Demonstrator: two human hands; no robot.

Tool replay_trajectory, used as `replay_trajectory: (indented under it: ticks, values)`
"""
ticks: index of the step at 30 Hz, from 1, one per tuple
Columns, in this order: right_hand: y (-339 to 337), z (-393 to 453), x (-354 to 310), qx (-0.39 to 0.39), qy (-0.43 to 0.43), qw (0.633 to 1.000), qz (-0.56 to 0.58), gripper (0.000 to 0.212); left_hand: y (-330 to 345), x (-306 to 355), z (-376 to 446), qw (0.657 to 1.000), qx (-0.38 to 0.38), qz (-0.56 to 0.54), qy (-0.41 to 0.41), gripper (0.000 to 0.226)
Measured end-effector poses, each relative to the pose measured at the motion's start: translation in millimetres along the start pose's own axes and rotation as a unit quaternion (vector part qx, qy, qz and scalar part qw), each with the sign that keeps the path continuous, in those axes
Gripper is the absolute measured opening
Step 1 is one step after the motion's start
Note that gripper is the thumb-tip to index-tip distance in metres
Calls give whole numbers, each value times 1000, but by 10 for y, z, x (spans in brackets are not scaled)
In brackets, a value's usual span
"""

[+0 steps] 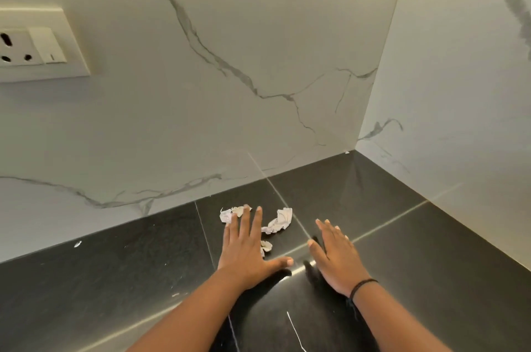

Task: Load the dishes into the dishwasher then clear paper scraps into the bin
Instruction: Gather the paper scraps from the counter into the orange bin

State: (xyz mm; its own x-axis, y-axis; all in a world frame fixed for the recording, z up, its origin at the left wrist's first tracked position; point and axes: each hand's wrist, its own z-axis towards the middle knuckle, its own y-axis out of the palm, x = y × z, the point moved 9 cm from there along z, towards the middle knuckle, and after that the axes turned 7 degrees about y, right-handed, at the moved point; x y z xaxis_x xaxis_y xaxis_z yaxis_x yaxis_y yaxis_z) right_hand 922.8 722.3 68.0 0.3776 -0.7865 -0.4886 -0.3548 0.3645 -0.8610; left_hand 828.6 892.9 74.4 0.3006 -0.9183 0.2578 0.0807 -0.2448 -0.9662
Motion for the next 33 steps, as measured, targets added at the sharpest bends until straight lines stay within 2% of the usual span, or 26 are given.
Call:
replay_trajectory:
  ticks: [6, 9, 12, 15, 17, 18, 20, 21, 23, 25, 28, 31, 33]
  values:
    - [196, 773, -441, -33, -68, 996, -51, 48, 184, 135, 435, 997, 13, -4, 78, 112]
    - [396, 808, -717, -89, -119, 989, -30, 39, 201, 114, 503, 995, 33, -49, 84, 86]
    - [498, 701, -931, -136, -127, 975, 123, 35, 150, 25, 513, 992, 67, -86, 64, 69]
    - [485, 676, -1019, -225, -43, 919, 320, 28, 49, -58, 442, 992, 103, -53, 54, 72]
    - [479, 764, -1035, -225, -1, 893, 389, 31, -31, -207, 356, 990, 121, -57, 46, 59]
    - [461, 823, -1044, -191, 6, 902, 387, 29, -81, -333, 304, 988, 134, -66, 36, 49]
    - [401, 938, -1118, -70, -25, 963, 259, 24, -183, -617, 175, 984, 164, -73, 9, 30]
    - [413, 962, -1240, -18, -59, 984, 169, 32, -214, -759, 116, 982, 177, -70, -8, 26]
    - [585, 985, -1535, 29, -120, 992, 16, 62, -239, -929, 41, 980, 185, -55, -38, 29]
    - [764, 1056, -1731, 29, -125, 990, -57, 74, -244, -940, 41, 983, 172, -40, -52, 29]
    - [945, 1146, -1893, 16, -145, 983, -115, 60, -249, -917, 43, 983, 164, -45, -61, 36]
    - [960, 1084, -1908, 2, -215, 971, -104, 36, -256, -966, 23, 980, 172, -75, -71, 44]
    - [905, 1008, -1779, 5, -252, 963, -92, 30, -257, -938, 30, 980, 176, -71, -58, 42]
